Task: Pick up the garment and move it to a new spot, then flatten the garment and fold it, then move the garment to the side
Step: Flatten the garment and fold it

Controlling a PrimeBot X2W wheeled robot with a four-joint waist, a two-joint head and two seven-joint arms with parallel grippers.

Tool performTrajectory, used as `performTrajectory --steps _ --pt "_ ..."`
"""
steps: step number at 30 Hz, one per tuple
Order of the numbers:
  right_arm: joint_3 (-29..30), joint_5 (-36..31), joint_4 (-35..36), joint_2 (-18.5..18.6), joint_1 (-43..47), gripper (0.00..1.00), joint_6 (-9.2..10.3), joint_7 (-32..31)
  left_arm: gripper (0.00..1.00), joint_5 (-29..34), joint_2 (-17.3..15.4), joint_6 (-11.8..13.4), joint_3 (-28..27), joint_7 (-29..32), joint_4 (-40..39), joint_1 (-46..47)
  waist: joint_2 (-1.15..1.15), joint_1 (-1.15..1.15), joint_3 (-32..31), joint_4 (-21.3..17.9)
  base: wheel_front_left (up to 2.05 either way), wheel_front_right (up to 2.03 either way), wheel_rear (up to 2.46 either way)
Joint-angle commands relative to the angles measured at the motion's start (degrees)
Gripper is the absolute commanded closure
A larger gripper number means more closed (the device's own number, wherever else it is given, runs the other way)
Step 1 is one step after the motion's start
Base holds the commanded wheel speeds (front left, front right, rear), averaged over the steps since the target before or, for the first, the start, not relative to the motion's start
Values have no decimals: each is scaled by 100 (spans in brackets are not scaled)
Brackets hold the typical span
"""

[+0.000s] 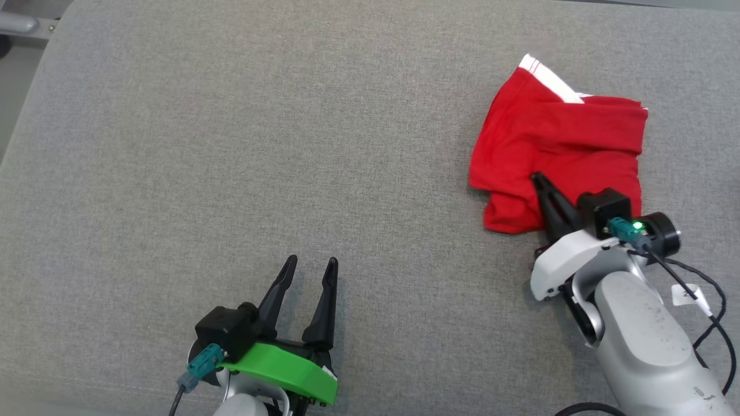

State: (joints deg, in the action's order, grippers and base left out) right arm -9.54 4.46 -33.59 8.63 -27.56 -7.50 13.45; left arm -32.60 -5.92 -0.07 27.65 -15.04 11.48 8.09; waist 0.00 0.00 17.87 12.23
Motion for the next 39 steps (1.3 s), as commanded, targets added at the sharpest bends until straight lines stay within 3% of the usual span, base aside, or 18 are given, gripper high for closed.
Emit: performTrajectory --steps 1,6,15,28,35,36,37,38,39 --pt "-170 139 -55 45 -26 100 3 -1 0 28 36 -40 -47 -14 14 1 0 0 -20 2 0 0 0" --pt "-741 531 -63 211 111 100 3 30 0 58 65 -65 -130 -14 57 -49 0 0 -104 -37 0 0 0" --pt "-1222 1137 98 534 416 100 4 -230 0 117 85 -83 -269 -14 96 -185 0 0 -242 -227 0 0 0" --pt "-1390 1454 77 692 474 100 6 -261 0 170 88 -90 -339 -14 111 -191 0 0 -290 -430 0 0 0" --pt "-1245 1416 430 712 532 100 6 -42 0 196 93 -81 -384 -14 53 -272 0 0 -429 -535 0 0 0" --pt "-1168 1356 540 712 580 73 6 -3 0 203 84 -74 -411 -14 36 -289 0 0 -461 -549 0 0 0" --pt "-1052 1333 650 703 650 52 6 37 0 215 73 -66 -444 -14 15 -306 0 0 -494 -565 0 0 0" --pt "-913 1290 777 692 739 12 6 66 0 232 63 -59 -487 -14 -20 -324 0 0 -531 -582 0 0 0" --pt "-760 1228 912 684 834 0 6 94 0 243 51 -52 -524 -14 -53 -349 0 0 -575 -599 0 0 0"
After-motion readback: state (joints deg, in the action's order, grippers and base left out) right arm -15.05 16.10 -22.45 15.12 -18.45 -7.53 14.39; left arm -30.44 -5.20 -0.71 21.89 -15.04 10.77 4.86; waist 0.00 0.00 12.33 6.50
